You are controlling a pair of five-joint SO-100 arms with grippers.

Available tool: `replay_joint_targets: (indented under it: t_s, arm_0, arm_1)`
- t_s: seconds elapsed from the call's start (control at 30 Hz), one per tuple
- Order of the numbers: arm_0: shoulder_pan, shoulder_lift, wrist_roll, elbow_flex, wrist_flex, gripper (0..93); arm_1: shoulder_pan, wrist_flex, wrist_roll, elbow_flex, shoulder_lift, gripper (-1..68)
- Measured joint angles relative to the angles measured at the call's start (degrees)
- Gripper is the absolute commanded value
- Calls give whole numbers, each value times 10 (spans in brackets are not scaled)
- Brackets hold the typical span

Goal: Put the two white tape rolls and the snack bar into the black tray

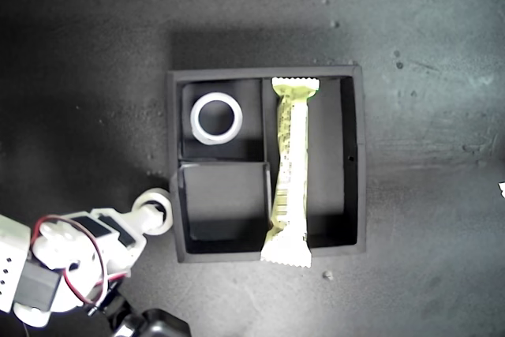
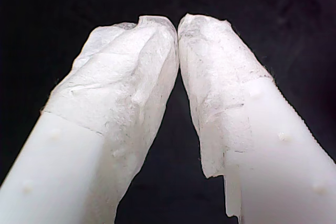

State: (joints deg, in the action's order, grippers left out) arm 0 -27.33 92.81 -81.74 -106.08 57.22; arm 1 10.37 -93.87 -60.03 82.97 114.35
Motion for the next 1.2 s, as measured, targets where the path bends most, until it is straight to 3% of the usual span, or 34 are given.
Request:
replay_joint_targets:
  t_s: [0.2, 0.37, 0.57, 0.73, 0.97, 1.2]
  arm_0:
    - [0, -32, 0, 0, -4, 148]
    - [12, -116, -5, 31, -4, 38]
    - [40, -121, -11, 41, 3, 1]
    - [38, -54, 0, 47, 92, 1]
    - [63, 25, 62, 186, 271, 1]
    - [103, -58, 128, 401, 341, 1]
  arm_1:
    - [0, 0, 0, 0, 0, -2]
    - [-9, 5, -12, 29, 22, -4]
    - [-17, 1, -50, 76, 133, -5]
    - [-26, 7, -89, 194, 263, -5]
    - [-59, 91, -116, 495, 533, -5]
    - [-36, 203, -121, 744, 704, -4]
